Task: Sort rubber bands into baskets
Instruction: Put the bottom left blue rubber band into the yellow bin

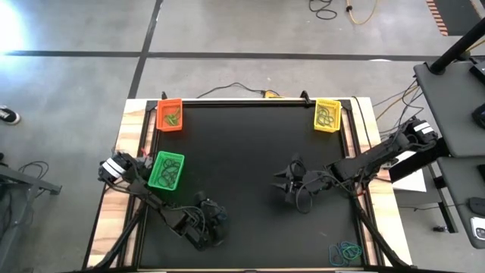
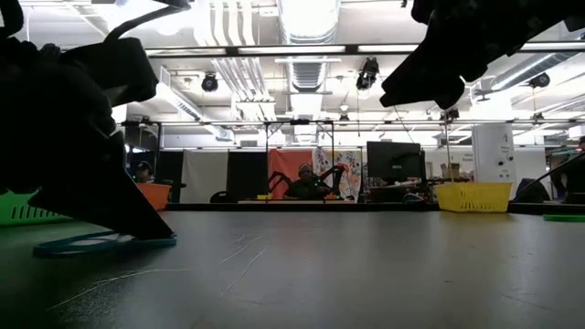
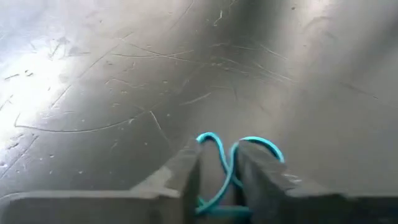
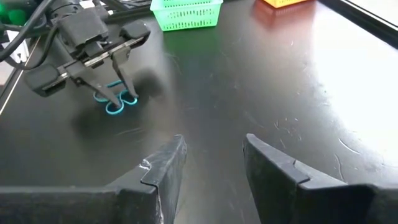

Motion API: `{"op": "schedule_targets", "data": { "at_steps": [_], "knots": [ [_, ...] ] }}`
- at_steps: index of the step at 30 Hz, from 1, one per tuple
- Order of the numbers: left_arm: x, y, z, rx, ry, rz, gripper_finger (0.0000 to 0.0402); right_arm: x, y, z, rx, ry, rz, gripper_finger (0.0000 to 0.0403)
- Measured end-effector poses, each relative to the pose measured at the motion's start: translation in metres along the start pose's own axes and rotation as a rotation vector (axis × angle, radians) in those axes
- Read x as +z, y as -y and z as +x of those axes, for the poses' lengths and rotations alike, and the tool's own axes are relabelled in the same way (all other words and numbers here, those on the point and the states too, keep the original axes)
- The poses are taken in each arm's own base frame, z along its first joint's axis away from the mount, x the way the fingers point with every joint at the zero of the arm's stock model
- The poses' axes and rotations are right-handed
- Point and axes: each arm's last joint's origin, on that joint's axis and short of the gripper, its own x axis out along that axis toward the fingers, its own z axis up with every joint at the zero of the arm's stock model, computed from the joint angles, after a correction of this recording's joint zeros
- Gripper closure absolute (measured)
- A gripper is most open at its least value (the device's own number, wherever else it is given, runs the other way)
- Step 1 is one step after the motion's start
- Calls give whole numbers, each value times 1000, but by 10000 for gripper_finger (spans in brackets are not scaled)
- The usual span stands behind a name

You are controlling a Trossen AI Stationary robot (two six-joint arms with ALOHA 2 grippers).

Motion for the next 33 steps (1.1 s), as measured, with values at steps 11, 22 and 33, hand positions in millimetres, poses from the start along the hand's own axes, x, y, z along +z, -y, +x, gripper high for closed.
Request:
{"op": "schedule_targets", "data": {
  "at_steps": [11, 22, 33],
  "knots": [
    [37, -4, 3, -40, 85, 55, 394, 0, -1, 1, 4, 5, 10, 258],
    [145, -32, 35, -259, 372, 135, 401, -23, -20, 8, 42, -70, -62, 261],
    [175, -94, 98, -144, 398, 158, 402, -44, -32, 12, 55, -155, -139, 259]
  ]
}}
